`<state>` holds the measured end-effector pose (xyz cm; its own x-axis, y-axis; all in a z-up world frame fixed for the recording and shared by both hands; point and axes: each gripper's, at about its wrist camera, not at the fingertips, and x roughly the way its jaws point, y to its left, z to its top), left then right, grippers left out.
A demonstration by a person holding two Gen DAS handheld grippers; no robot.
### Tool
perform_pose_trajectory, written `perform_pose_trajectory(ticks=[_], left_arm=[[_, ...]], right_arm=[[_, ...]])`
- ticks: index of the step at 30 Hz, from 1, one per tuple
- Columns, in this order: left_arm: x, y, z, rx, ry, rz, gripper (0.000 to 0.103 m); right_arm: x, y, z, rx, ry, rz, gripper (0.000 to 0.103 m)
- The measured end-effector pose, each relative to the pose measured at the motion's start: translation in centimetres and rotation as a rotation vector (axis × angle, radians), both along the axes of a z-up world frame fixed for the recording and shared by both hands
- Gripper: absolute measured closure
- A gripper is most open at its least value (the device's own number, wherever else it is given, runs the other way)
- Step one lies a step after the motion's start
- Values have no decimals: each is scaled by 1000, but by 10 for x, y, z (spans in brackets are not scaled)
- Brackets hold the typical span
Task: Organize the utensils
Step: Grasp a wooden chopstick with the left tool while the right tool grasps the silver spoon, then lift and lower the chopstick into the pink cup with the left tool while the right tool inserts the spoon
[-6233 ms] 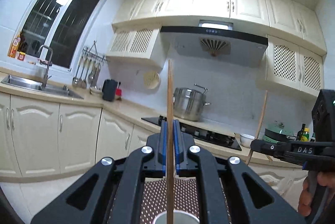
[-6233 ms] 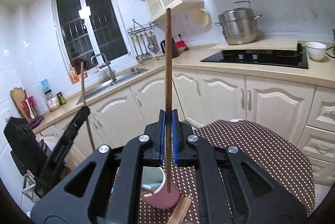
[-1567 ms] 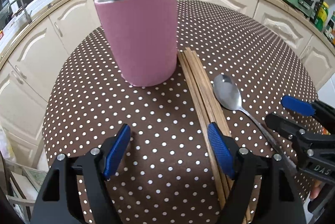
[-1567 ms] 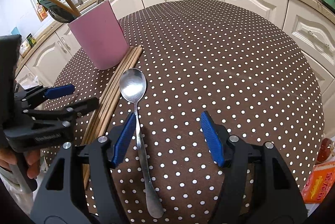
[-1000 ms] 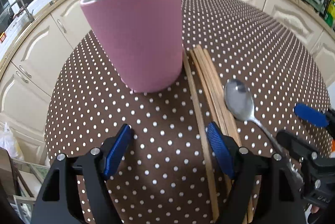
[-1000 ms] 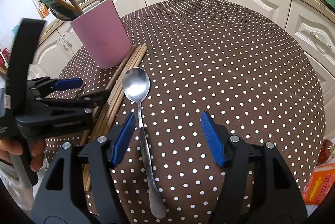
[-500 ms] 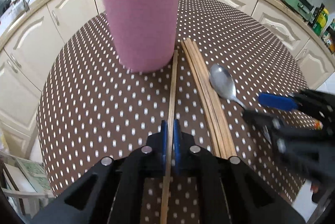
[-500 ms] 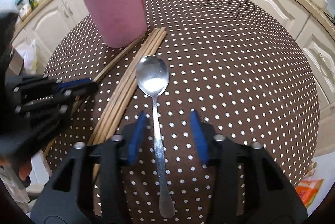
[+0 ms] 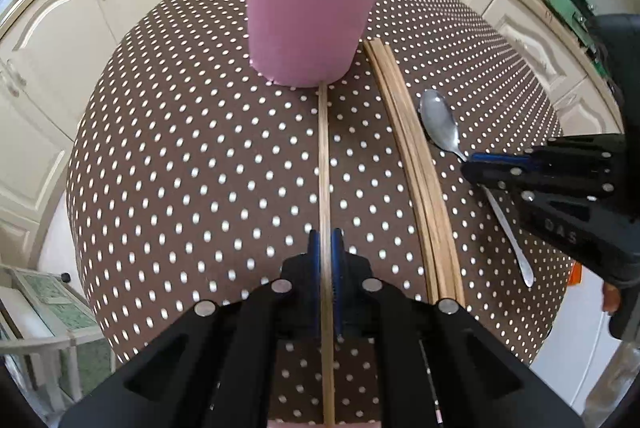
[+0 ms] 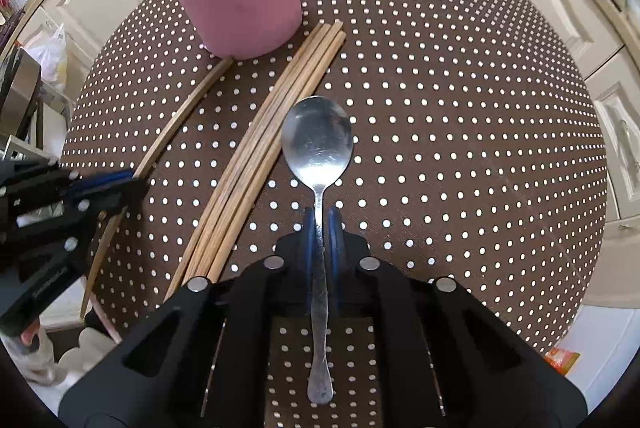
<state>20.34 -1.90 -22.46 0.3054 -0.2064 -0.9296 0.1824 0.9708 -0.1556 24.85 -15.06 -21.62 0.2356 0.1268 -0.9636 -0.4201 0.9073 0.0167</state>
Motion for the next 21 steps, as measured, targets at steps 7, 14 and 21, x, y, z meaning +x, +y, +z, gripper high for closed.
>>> perform_pose_trajectory(ticks=[7, 14, 21], left_arm=[[22, -12, 1, 25, 25, -51, 97], [2, 14, 8, -71, -78, -16, 98], [-43, 44, 43, -199, -327, 4, 98]], right_arm=[[27, 8, -1, -14, 71, -3, 98], [26, -20, 4, 106, 16, -53, 99], [7, -45, 45, 269, -150, -78, 99]])
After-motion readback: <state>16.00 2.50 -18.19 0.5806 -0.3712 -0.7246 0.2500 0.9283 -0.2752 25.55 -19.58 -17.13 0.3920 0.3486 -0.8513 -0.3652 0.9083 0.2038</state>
